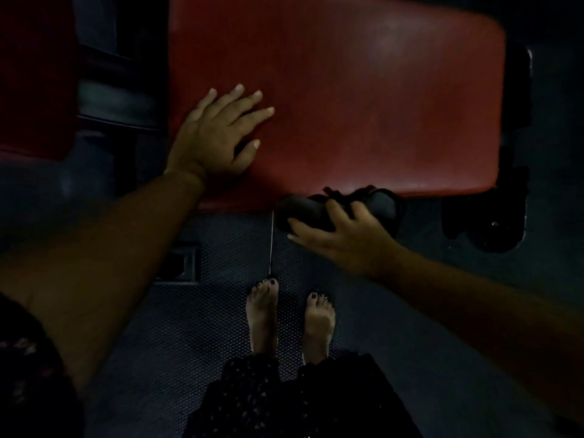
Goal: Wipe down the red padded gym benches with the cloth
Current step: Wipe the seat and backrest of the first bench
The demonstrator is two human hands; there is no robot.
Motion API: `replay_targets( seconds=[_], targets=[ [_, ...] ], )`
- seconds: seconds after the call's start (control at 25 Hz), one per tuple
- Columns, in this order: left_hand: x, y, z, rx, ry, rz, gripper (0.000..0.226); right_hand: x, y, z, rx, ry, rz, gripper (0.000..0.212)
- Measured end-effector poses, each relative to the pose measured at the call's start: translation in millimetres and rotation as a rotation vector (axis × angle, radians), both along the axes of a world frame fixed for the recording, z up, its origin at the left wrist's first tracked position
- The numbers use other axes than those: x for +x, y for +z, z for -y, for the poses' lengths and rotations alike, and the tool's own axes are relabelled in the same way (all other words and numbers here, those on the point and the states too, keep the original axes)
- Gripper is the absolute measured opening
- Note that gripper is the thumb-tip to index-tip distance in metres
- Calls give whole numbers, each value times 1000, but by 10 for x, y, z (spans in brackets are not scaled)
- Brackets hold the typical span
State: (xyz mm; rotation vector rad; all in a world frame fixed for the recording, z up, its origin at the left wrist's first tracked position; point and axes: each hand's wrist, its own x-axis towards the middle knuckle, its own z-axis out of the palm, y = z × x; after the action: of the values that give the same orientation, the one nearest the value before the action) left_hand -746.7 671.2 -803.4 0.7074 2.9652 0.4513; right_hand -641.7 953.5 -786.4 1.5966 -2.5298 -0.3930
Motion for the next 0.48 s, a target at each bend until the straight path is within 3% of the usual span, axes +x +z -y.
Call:
replay_targets(
  seconds=[0.12,0.28,0.4,0.48],
  targets=[
    [-23,26,-21,34,5,-24,56,-8,43,212,-10,101,30,49],
    [-28,-13,10,-30,-40,-117,55,-11,56,1298,-97,186,112,46],
    [-49,-45,-5,-29,-57,-155,54,53,-28,1818,23,225,200,42],
    [-38,-73,-21,-20,-53,-165,53,39,-33,1753,23,190,161,41]
  ],
)
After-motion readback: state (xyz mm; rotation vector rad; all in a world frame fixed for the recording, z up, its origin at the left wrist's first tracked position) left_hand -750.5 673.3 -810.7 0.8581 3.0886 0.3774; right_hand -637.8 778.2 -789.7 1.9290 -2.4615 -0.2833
